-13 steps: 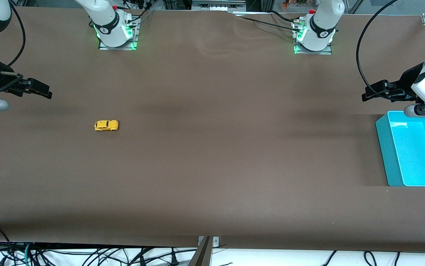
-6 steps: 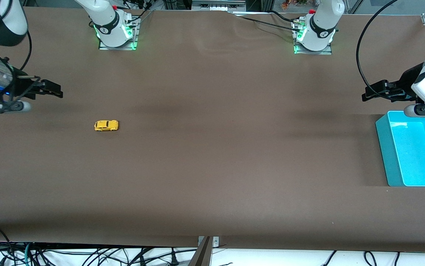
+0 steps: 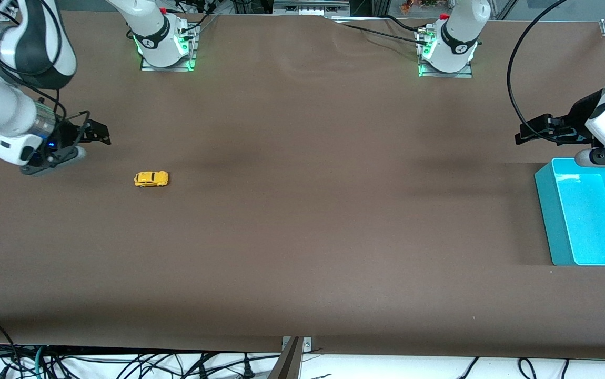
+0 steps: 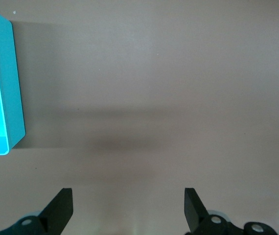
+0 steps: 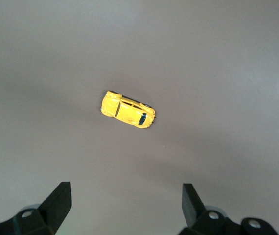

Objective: Wind and store yellow beetle car
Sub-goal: 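Reach the right gripper to the car while the left gripper nears the bin, then lower the right gripper over the yellow beetle car and close on it, then drag the car backward along the table with the right gripper, then release, then raise the right gripper while the left gripper lowers toward the rolling car, then grasp the car with the left gripper while the right gripper returns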

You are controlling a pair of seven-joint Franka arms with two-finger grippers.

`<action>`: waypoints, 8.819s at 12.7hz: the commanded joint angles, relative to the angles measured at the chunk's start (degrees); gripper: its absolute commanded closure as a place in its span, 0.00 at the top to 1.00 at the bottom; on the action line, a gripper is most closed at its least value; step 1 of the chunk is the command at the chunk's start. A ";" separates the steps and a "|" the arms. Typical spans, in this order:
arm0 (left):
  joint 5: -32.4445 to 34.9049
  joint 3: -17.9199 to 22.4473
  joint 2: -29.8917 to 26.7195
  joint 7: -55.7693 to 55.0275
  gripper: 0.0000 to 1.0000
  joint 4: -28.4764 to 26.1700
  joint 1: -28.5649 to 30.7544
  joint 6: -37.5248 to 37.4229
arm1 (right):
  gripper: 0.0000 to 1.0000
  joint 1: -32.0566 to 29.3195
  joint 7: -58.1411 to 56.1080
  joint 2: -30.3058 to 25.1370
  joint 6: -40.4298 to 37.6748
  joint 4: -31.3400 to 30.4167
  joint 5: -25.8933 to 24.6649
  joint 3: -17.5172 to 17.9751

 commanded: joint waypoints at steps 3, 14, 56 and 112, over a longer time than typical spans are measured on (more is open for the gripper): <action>1.07 -0.35 0.23 1.67 1.00 0.26 -0.90 0.00 | 1.00 -0.71 -25.07 4.75 9.42 -2.73 -0.62 1.97; 1.51 -0.18 2.60 34.79 1.00 0.17 -1.43 -3.87 | 1.00 -0.62 -55.53 13.29 43.43 -20.29 -0.80 4.78; 2.91 -0.27 0.85 76.38 1.00 -24.79 -3.80 25.83 | 0.33 -13.89 -88.66 25.95 46.45 -16.53 1.22 -8.05; 2.04 5.10 44.17 98.97 1.00 9.40 9.91 53.61 | 1.00 -1.77 32.53 0.30 -25.19 27.77 -1.94 2.32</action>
